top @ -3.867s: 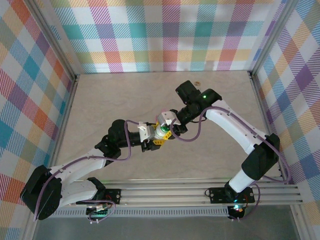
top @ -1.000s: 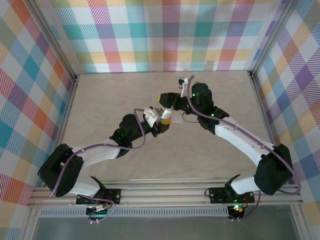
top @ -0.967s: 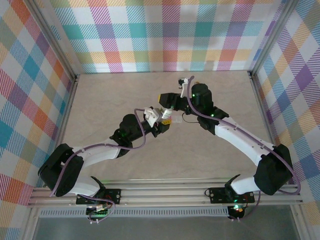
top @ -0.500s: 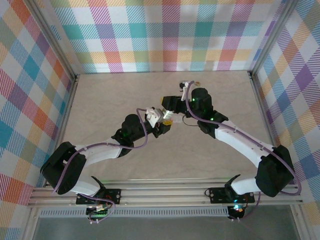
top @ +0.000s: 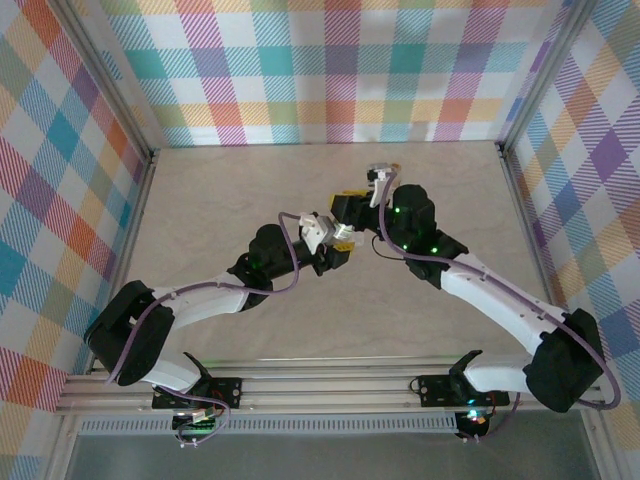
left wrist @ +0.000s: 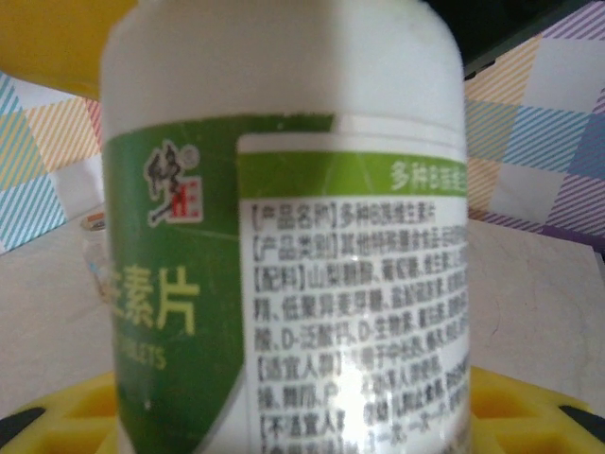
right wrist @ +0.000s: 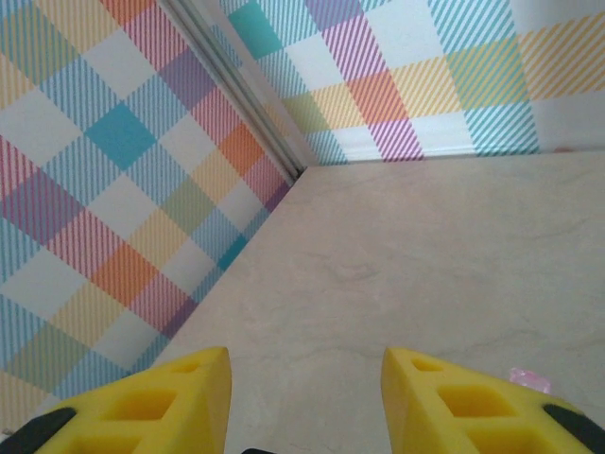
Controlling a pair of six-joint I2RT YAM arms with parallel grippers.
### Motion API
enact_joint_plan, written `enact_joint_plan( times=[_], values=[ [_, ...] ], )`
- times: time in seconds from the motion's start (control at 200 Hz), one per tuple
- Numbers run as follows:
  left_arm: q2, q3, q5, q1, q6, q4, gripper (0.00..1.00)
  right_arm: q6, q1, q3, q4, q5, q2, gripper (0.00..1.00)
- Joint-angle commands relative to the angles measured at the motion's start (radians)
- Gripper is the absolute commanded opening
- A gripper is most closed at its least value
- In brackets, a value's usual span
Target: Sort the pills into containers
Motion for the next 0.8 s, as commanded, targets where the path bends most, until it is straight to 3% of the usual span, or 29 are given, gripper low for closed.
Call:
enact_joint_plan(
  times=[0.0,0.23,0.44,0.67,0.795],
  values=[
    [0.005,0.036,-0.034,0.015,-0.055,-0.088,0.0,-0.206,0.008,0.027,-0.107,0.148,-0.033,0.0],
    [0.024,0.048,-0.052,0.015,-0.038,-0.161,0.0,-0.333,0.017,0.125,-0.27,0.193,-0.027,0.0],
    [0.043,0.053,-0.045,0.015,-0.045,-0.141,0.0,-0.291,0.017,0.178,-0.333,0.078,-0.029,0.42],
    [0.065,0.062,-0.045,0.015,-0.042,-0.149,0.0,-0.213,0.017,0.239,-0.372,-0.113,-0.024,0.65],
    [0.068,0.055,-0.049,0.015,-0.042,-0.137,0.0,-0.175,0.016,0.27,-0.396,-0.167,-0.026,0.68]
  ],
)
